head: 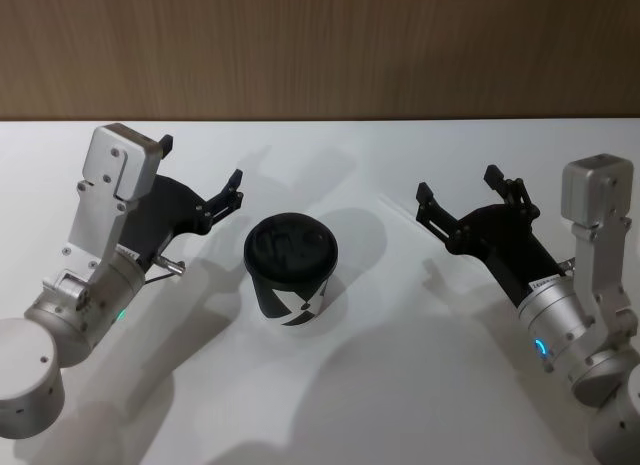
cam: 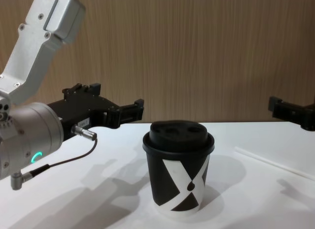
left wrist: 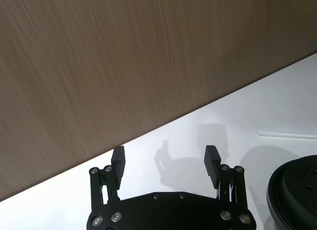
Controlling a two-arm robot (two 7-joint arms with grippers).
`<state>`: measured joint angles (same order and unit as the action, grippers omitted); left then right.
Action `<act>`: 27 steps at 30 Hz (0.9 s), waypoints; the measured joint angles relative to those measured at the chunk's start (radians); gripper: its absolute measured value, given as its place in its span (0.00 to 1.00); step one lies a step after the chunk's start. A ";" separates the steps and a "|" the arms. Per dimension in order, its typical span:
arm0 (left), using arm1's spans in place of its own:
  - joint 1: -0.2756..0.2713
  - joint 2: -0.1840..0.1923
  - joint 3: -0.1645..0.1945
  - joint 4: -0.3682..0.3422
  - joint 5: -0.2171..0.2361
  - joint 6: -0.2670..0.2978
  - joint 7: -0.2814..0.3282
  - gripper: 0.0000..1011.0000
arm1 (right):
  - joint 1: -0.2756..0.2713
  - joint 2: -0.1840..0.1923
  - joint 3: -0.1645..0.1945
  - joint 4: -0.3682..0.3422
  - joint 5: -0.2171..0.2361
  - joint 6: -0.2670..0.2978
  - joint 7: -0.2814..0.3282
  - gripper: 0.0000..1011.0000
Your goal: Pick up the straw with one hand, pass it to the other hand, and insert it into the cup.
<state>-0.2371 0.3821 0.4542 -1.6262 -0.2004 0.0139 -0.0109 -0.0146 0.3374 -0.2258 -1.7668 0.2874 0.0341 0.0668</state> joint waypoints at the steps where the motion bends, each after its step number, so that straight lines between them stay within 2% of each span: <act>1: 0.000 0.000 0.000 0.000 0.000 0.000 0.000 0.99 | 0.000 0.000 0.000 0.000 0.000 0.000 0.000 0.99; 27: 0.000 0.000 0.000 0.000 0.000 0.000 0.000 0.99 | 0.000 0.000 0.000 0.000 0.000 0.000 0.000 0.99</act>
<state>-0.2371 0.3821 0.4542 -1.6262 -0.2004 0.0138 -0.0109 -0.0146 0.3375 -0.2258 -1.7667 0.2874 0.0340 0.0668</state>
